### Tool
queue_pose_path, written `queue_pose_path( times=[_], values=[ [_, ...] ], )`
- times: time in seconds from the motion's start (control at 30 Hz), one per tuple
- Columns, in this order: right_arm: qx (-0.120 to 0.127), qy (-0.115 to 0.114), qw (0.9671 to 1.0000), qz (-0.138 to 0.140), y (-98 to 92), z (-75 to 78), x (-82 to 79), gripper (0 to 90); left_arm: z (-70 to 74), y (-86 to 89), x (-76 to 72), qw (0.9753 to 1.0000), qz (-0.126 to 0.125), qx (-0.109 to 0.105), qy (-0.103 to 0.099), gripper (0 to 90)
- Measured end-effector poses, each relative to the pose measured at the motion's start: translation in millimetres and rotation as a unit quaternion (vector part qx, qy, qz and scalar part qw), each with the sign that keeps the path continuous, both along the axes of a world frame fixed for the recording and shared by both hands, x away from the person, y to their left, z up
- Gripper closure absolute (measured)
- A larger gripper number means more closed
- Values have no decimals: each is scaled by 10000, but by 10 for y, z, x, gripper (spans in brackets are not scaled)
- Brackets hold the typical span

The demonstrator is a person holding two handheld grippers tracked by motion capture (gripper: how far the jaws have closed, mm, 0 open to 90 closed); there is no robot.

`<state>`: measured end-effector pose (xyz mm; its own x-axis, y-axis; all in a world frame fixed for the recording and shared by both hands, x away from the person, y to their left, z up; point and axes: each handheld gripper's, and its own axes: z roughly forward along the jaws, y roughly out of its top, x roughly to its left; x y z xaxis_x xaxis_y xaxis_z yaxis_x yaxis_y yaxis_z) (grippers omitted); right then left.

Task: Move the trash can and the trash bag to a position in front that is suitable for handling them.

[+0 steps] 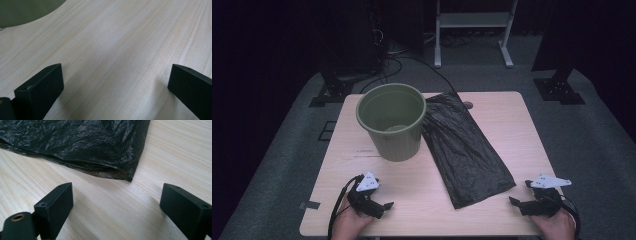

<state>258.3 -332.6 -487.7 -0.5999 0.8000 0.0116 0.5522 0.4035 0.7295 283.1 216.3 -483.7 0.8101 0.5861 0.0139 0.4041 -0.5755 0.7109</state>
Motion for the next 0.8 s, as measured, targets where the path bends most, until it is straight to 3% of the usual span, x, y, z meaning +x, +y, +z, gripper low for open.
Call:
queue_pose_path(
  times=[0.27, 0.57, 0.8],
  values=[
    [-21, 11, 10000, -4, 7, 18, 17, 119, 0, 0, 1, 10000, -2, 2, -2, 0],
    [-34, -151, 9999, -19, 135, 172, 106, 120, 0, 0, 1, 10000, -1, 0, -1, 0],
    [-18, -105, 9999, -15, 285, 209, 336, 131, 0, 0, 1, 10000, -1, 0, -1, 0]
  ],
)
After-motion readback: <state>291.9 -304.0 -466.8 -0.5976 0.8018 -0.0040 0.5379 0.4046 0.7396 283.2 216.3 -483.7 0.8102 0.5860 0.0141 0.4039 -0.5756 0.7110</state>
